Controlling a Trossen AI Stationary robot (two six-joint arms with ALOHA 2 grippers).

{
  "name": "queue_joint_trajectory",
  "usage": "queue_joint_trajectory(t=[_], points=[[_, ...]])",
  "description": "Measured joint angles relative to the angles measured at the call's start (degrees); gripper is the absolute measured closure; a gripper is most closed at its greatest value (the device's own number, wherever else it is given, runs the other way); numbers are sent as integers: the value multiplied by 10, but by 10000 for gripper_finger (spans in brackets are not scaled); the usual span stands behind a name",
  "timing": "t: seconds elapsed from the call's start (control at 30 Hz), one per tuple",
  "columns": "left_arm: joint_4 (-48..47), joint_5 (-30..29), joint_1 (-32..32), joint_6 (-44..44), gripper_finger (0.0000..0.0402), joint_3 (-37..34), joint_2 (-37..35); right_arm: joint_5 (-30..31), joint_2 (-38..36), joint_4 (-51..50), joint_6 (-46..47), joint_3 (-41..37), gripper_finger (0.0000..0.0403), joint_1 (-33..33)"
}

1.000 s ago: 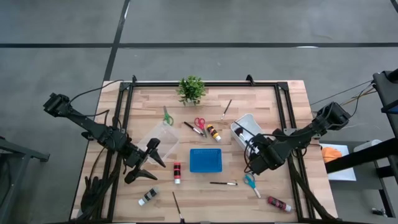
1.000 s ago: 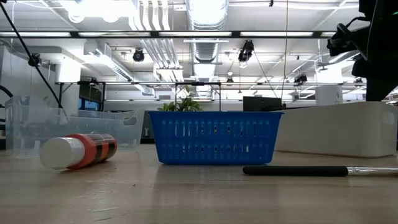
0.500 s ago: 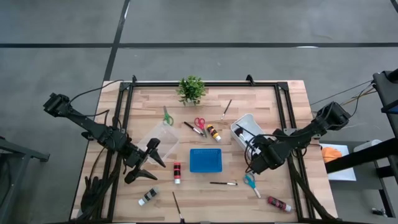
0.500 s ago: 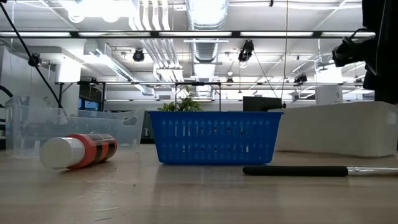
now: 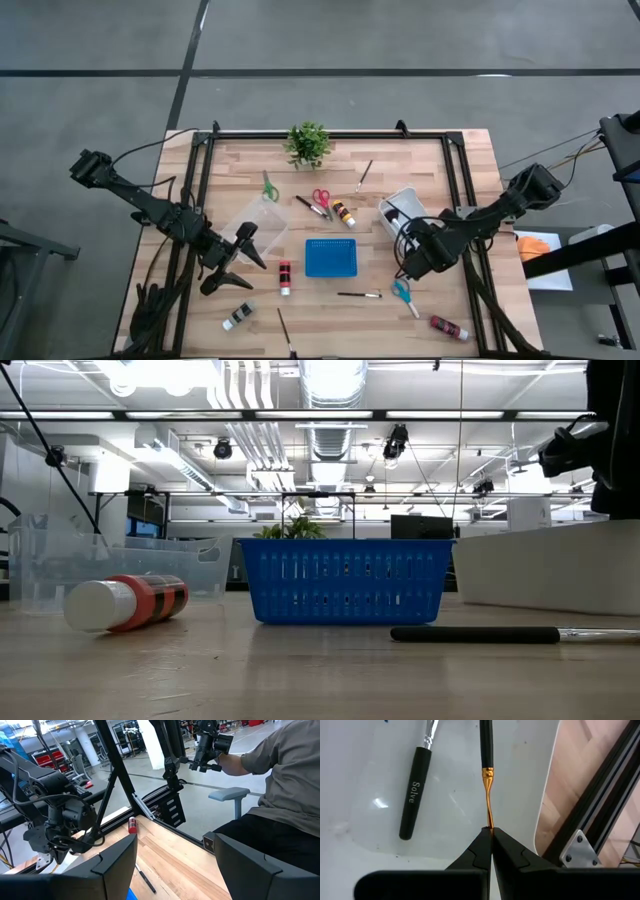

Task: Pick & Place Paint Supplies
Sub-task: Put the foundation brush in the white bin

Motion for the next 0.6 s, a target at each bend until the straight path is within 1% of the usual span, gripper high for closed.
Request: queue_joint_trajectory(t=[0.6], points=[[0, -3, 0, 0, 133, 0, 0, 7, 0, 9, -3, 0, 395, 0]])
